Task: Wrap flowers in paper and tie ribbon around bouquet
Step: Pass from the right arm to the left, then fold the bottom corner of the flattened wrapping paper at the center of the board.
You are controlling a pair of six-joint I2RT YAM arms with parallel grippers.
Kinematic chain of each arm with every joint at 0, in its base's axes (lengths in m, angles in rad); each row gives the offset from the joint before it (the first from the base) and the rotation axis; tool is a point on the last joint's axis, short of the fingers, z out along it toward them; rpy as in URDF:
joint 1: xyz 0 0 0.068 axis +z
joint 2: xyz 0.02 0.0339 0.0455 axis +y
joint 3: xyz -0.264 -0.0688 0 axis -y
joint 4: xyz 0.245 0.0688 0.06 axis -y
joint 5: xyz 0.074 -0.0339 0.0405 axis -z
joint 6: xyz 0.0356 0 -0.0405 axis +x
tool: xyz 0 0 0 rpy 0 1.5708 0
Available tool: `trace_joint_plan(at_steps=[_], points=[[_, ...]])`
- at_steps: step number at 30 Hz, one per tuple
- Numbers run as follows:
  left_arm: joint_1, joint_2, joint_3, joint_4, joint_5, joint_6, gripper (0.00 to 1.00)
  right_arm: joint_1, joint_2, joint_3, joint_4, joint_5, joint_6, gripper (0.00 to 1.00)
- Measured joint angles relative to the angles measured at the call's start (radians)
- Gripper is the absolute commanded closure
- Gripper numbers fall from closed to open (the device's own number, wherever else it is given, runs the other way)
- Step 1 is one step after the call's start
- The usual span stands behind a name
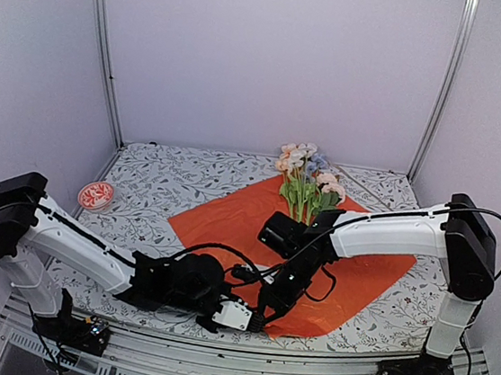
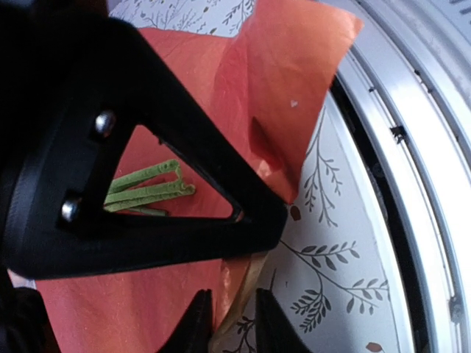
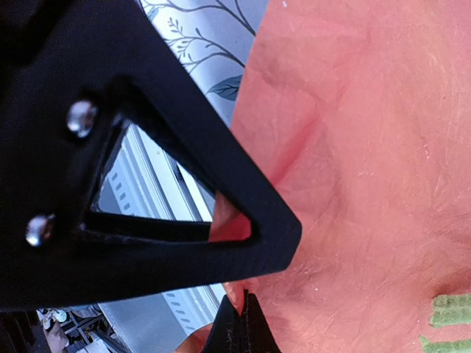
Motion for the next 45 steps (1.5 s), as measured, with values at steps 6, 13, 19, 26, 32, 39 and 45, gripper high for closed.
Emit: trace_joint_plan(at_steps=[6, 13, 19, 26, 32, 39, 45], points=[[0.007, 0.022, 0.046, -0.059, 0.017, -0.023, 1.00, -0.007, 0.000, 0.006, 0.003, -0.005, -0.010, 0.72], [0.019, 0.029, 0.063, -0.085, 0.020, -0.107, 1.00, -0.050, -0.101, -0.043, 0.076, -0.013, 0.008, 0.26], [0.055, 0.006, 0.058, -0.070, 0.069, -0.217, 1.00, -0.176, -0.344, -0.205, 0.231, -0.055, 0.044, 0.13], [0.174, -0.018, 0.044, -0.008, 0.219, -0.370, 1.00, -0.233, -0.528, -0.405, 0.356, -0.089, 0.067, 0.02], [0.274, -0.032, 0.024, 0.032, 0.320, -0.457, 1.00, -0.284, -0.578, -0.504, 0.436, -0.082, 0.063, 0.02], [0.298, -0.011, 0.050, 0.018, 0.381, -0.485, 1.00, -0.328, -0.543, -0.573, 0.587, -0.048, 0.116, 0.10], [0.333, 0.007, 0.065, 0.009, 0.406, -0.499, 1.00, -0.327, -0.603, -0.705, 0.718, -0.105, 0.186, 0.11]])
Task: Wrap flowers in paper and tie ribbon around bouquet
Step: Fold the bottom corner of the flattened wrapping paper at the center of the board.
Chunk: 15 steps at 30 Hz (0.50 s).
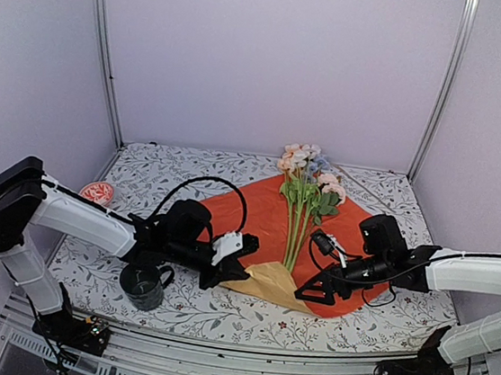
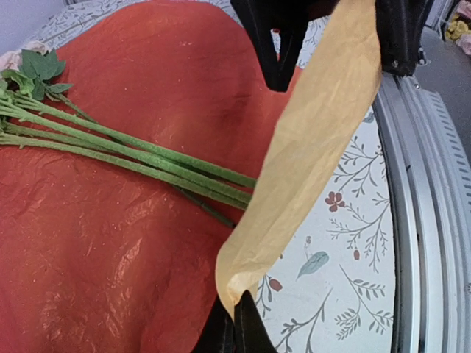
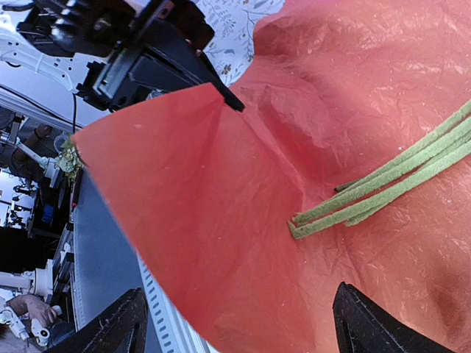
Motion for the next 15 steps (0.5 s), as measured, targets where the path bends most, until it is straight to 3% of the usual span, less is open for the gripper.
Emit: trace_joint_plan(at_steps=[5, 11, 13, 15], points=[[0.011, 0.023, 0.016, -0.006, 0.016, -0.018, 1.00, 0.009, -0.070, -0.038, 0.081, 0.030, 0.026, 0.14], [0.016, 0.032, 0.021, -0.007, 0.028, -0.034, 1.00, 0.090, 0.022, -0.055, 0.137, 0.093, 0.044, 0.19], [0.019, 0.033, 0.021, -0.007, 0.030, -0.039, 1.00, 0.116, 0.027, -0.061, 0.148, 0.118, 0.042, 0.32], [0.022, 0.033, 0.021, -0.007, 0.031, -0.042, 1.00, 0.130, 0.027, -0.075, 0.175, 0.140, 0.039, 0.57]])
